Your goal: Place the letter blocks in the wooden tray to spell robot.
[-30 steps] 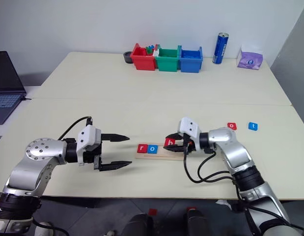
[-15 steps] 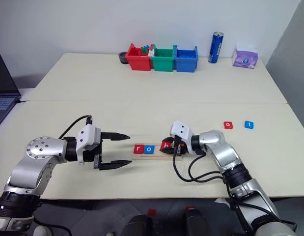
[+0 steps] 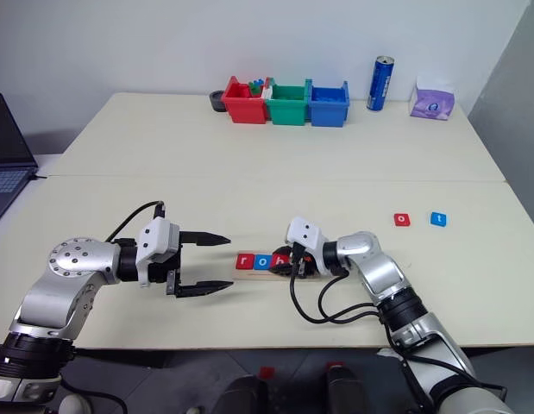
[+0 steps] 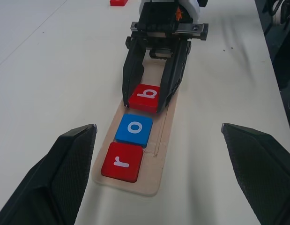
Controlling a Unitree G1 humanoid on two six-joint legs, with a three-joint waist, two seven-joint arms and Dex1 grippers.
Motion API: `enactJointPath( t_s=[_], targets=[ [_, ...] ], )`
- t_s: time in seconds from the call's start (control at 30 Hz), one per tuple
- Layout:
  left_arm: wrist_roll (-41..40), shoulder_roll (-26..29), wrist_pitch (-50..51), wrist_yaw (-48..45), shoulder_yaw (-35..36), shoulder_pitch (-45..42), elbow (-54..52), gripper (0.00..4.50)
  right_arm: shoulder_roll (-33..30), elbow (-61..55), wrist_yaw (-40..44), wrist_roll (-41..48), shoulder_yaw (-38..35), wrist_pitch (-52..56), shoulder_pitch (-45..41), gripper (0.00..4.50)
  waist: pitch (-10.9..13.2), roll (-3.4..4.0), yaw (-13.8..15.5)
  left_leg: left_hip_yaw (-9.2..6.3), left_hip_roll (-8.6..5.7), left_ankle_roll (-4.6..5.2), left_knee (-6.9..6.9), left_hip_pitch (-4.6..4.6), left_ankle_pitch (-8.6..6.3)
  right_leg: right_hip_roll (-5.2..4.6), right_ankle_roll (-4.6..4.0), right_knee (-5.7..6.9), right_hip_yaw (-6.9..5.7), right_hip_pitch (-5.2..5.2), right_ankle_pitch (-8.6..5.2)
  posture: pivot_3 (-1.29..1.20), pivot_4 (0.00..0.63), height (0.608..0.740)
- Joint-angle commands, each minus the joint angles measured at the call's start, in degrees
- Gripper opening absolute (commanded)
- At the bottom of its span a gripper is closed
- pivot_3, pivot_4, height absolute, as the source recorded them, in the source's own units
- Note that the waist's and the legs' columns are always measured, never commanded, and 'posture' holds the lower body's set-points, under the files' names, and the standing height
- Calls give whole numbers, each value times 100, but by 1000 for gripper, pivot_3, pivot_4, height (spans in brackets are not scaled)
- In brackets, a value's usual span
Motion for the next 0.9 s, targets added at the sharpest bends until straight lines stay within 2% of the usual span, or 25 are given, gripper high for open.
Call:
enactJointPath(
  t_s=[0.03, 0.9],
  targets=[
    [-7, 21, -72, 46, 45, -62, -89, 4500, 62, -3, -29, -28, -46, -138, -212, 1462, 0, 0, 0, 0, 0, 0, 0, 0, 0, 0, 0, 0, 0, 0, 0, 0, 150, 740],
    [82, 44, -320, -95, 23, -211, 210, 4500, 14, 268, 181, -163, -18, -451, -304, 1462, 0, 0, 0, 0, 0, 0, 0, 0, 0, 0, 0, 0, 0, 0, 0, 0, 150, 740]
  ],
)
